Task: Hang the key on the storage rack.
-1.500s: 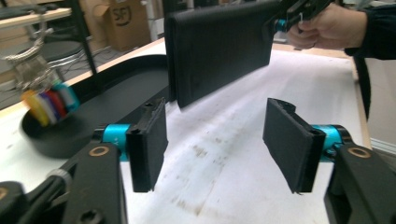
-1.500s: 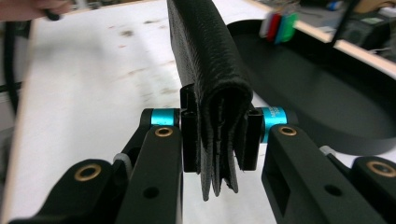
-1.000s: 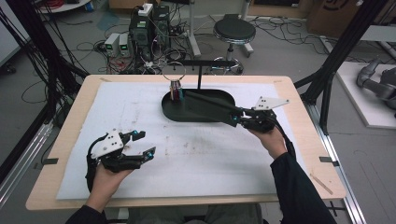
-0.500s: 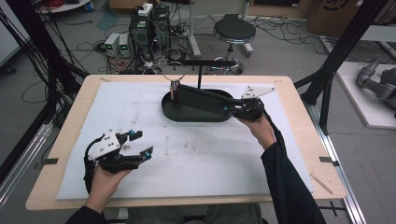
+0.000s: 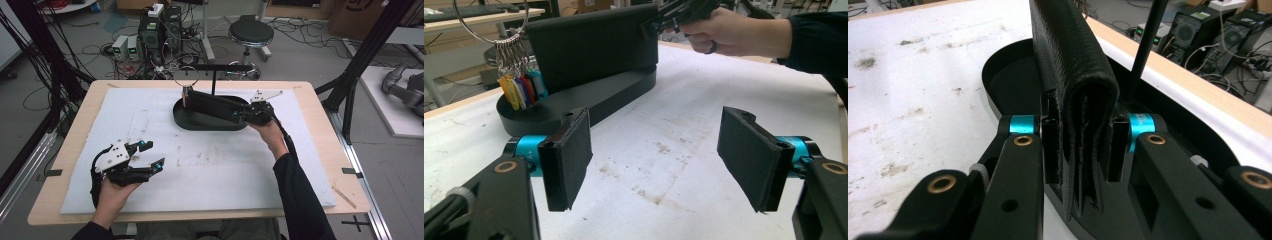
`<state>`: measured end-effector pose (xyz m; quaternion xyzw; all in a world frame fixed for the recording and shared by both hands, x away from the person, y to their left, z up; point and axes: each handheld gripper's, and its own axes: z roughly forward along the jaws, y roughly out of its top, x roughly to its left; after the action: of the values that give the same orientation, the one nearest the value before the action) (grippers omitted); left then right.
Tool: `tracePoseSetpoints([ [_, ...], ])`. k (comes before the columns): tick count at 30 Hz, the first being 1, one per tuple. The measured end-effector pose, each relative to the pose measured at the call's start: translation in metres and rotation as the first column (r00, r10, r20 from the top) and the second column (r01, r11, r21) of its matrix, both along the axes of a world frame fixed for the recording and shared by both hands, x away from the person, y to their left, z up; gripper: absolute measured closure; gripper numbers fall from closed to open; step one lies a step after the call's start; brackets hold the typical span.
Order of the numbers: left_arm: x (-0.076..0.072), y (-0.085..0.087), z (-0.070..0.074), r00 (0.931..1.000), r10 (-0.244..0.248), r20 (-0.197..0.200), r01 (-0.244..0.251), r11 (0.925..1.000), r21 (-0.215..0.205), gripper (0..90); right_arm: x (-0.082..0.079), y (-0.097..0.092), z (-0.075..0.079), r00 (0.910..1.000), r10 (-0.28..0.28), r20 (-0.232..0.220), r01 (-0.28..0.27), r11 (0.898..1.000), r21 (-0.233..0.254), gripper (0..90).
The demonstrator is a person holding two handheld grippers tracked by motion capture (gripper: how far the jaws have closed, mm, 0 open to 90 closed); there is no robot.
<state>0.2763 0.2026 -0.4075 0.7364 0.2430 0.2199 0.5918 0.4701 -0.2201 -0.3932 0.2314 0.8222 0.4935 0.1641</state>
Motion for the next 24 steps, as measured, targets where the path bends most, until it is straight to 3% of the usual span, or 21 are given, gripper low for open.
tracePoseSetpoints([
  [8,-0.002,0.003,-0.002,1.0,0.004,-0.003,-0.004,1.0,0.002,29.9,0.011,0.007,-0.008,0.9998,0.019,0.0,-0.019,1.0,-0.012,76.3],
  [24,-0.002,0.002,-0.005,0.9999,0.006,-0.009,-0.006,0.9999,0.009,29.5,0.023,0.004,-0.027,0.9992,-0.023,-0.033,0.022,1.0,-0.013,74.8],
])
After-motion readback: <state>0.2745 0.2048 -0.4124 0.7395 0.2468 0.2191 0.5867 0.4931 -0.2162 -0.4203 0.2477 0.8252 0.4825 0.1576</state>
